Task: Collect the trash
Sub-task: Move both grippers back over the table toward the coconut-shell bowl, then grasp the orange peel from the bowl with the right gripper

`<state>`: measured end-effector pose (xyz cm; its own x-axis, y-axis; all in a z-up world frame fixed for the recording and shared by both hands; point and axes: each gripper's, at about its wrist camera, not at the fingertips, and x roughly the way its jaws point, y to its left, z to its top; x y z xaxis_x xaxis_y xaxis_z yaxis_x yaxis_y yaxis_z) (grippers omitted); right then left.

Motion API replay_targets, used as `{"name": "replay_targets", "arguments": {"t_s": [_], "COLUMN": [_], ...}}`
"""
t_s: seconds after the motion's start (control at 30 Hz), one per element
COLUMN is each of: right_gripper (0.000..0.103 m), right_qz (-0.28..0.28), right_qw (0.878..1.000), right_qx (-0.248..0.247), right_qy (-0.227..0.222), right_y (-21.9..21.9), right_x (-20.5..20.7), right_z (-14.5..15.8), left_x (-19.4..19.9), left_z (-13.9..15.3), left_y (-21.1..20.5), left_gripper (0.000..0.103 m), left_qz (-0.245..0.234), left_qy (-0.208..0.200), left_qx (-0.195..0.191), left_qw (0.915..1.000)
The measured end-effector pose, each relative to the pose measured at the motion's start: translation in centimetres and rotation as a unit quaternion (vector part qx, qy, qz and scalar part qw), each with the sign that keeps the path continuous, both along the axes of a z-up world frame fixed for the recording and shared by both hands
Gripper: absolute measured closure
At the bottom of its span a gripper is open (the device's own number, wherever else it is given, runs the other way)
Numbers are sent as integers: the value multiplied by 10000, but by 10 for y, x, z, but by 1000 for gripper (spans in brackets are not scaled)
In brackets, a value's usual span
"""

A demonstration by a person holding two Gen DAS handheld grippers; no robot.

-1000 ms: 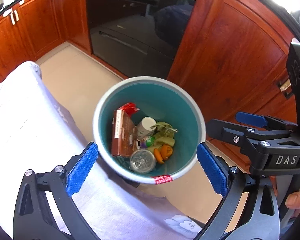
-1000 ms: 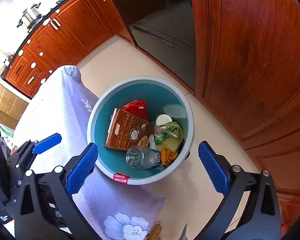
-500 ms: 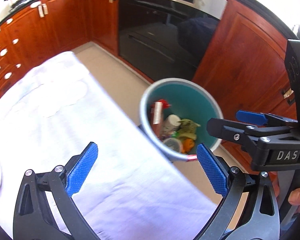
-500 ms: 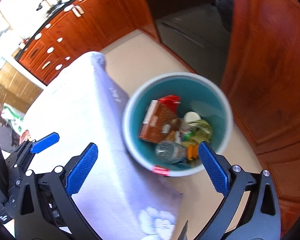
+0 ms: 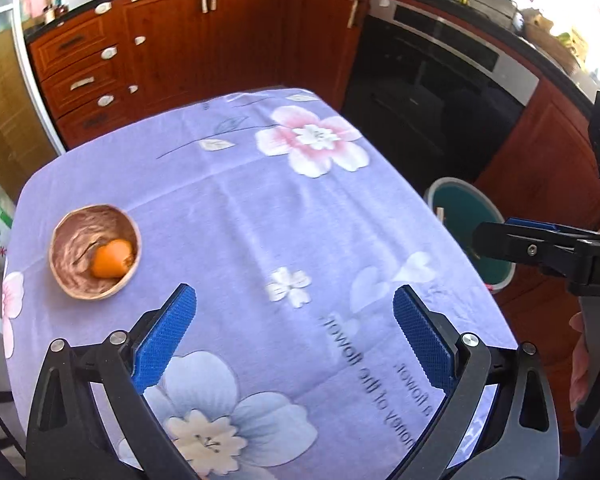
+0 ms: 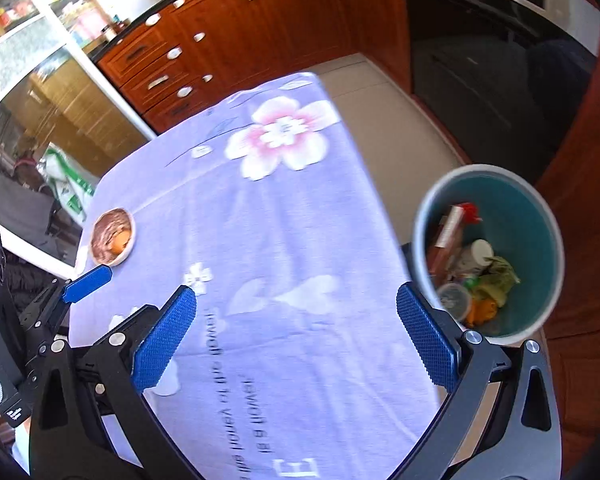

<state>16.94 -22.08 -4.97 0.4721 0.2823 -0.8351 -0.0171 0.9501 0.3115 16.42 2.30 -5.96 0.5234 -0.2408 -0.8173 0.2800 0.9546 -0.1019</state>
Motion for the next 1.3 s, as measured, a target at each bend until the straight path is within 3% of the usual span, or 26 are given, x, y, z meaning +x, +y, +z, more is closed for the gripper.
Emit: {"name": "replay_targets", "arguments": {"t_s": [0.4, 0.7, 0.87, 1.1, 1.3], "right_gripper": [7, 7, 48, 58, 62], "right_qz": [1047, 1749, 2263, 2885, 3076], "right_qw": [9945, 9831, 9722, 9550, 9474], "right_qx": [36, -509, -588, -685, -882], "right_qy": [98, -166, -129, -75, 10], "right_y": [146, 218, 258, 303, 312], "right_x": [27, 58, 80, 100, 108], "right_z": [-6, -17, -25, -41, -59], "left_x": [-1, 10, 23, 35, 44], "left_z": [-16, -28, -37, -44, -52], "left_y": [136, 187, 202, 213, 216], "left_gripper": [4, 4, 4, 4, 4], "left_qz": [939, 1100, 1157, 1194, 1187], "left_qy": [51, -7, 51, 105, 200], "left_qx": [-308, -301, -291, -338, -371], "left_qw": [9951, 9935, 9928, 9922, 9920]}}
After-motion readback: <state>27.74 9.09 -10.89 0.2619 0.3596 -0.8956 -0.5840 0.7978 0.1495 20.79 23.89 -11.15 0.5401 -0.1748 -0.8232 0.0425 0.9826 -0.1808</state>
